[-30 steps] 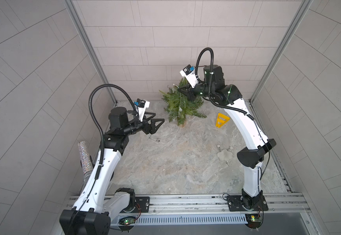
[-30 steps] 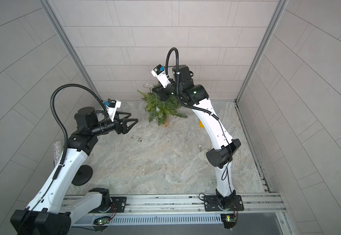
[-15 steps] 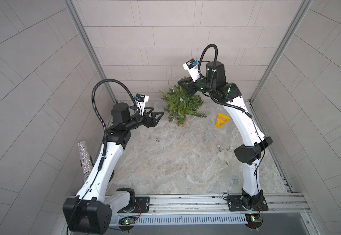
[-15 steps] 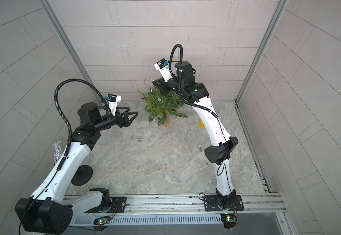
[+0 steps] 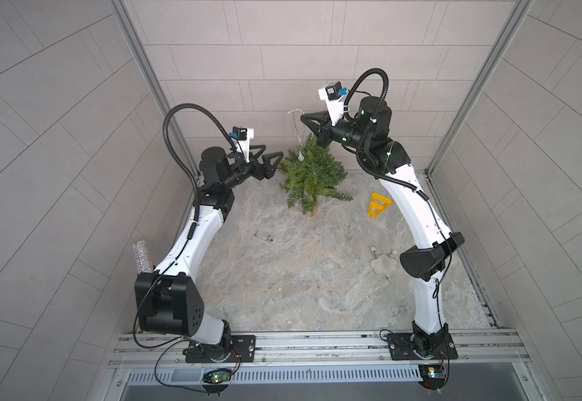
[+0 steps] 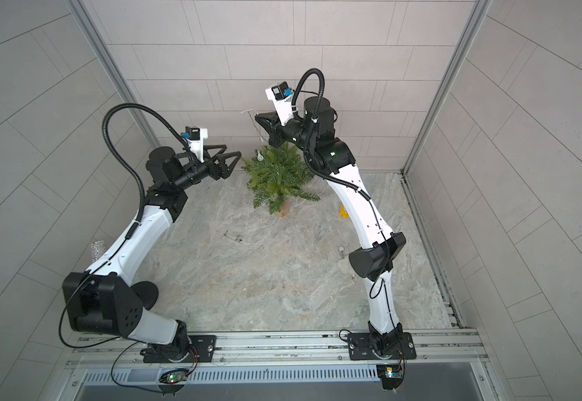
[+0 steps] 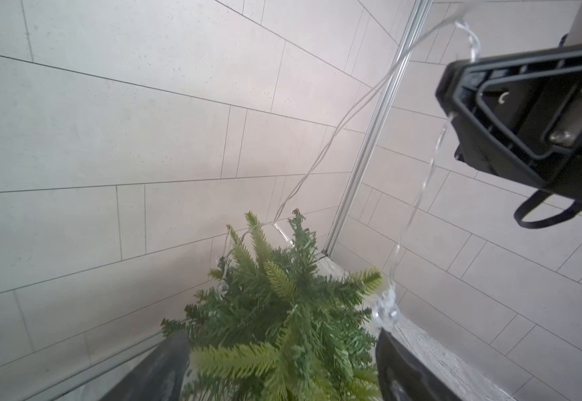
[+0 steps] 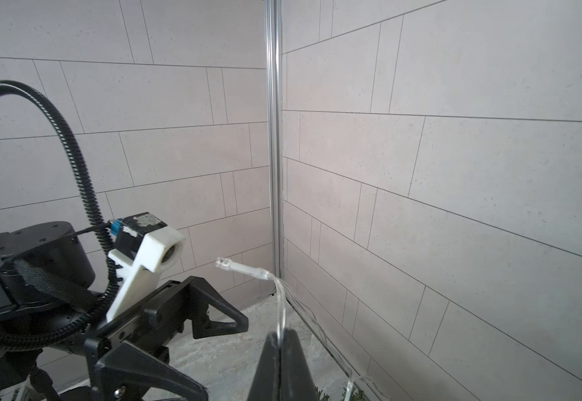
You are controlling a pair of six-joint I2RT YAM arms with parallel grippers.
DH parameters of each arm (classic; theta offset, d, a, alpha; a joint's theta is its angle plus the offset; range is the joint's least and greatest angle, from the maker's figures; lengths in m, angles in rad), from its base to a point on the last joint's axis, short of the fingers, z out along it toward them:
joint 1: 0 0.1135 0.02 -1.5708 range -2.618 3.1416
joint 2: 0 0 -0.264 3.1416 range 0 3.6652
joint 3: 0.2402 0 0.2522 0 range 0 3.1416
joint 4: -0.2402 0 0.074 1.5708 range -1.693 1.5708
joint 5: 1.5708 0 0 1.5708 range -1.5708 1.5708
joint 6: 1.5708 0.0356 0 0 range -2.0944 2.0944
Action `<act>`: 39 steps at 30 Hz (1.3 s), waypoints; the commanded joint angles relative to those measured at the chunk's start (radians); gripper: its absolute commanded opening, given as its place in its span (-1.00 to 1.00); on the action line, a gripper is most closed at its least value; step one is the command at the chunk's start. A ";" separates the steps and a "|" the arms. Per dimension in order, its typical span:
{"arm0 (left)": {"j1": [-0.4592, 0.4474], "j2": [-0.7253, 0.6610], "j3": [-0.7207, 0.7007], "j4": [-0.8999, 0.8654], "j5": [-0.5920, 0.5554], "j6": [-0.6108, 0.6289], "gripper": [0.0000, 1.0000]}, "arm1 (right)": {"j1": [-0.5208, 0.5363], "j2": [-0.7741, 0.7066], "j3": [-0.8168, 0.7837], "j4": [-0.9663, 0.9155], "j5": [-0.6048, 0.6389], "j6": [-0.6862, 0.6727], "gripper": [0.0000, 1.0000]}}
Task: Remove string lights from the small christmas tree
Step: Remove the light string from the Christmas tree.
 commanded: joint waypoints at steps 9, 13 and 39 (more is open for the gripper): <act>-0.047 -0.012 0.035 0.245 0.164 -0.108 0.46 | 0.006 0.043 -0.005 0.108 0.009 0.056 -1.00; -0.047 -0.043 -0.002 0.211 0.120 -0.090 0.46 | 0.005 0.057 -0.010 0.163 0.045 0.041 -1.00; -0.050 -0.207 -0.349 0.169 0.094 -0.117 0.46 | -0.044 0.207 0.112 0.506 0.364 -0.061 -1.00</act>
